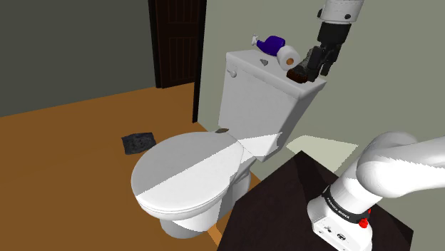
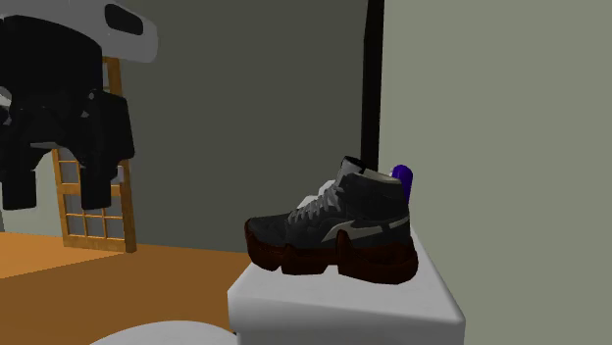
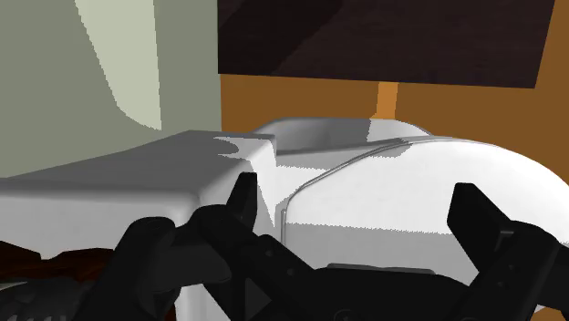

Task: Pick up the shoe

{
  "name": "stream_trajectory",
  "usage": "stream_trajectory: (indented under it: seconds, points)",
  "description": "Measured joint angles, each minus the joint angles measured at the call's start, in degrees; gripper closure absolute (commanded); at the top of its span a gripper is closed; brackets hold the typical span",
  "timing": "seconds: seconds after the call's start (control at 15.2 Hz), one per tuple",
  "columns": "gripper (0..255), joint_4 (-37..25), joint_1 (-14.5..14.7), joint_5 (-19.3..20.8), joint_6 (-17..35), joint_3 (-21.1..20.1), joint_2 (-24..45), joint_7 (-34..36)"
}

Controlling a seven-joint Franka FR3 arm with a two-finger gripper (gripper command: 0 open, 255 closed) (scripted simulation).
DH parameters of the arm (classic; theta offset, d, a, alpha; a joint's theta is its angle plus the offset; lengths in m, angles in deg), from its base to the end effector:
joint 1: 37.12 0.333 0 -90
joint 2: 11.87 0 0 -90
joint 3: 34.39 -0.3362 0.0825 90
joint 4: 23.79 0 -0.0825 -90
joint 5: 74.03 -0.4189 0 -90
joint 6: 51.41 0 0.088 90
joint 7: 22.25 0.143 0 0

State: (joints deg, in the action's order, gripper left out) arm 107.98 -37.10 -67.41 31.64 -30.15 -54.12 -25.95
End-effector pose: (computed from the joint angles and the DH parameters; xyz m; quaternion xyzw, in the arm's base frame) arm 0.3228 -0.0471 0.5707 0.9978 0.0028 -0.0589 0.0294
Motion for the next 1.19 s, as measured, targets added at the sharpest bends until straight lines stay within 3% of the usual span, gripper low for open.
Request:
stream_trajectory:
  seconds: [0.2, 0.46, 0.79, 1.19]
  points:
    - [0, -1.66, -0.22, 0.52, 0.27, 1.63, 1.52, -1.85]
    - [0, -7.47, -0.75, 1.7, 0.04, 6.71, 5.86, -7.96]
    - [0, -17.31, -0.83, 1.45, -0.44, 13.33, 13.96, -16.29]
    - [0, -31.8, -0.82, -2.34, -2.34, 21.7, 26.3, -27.33]
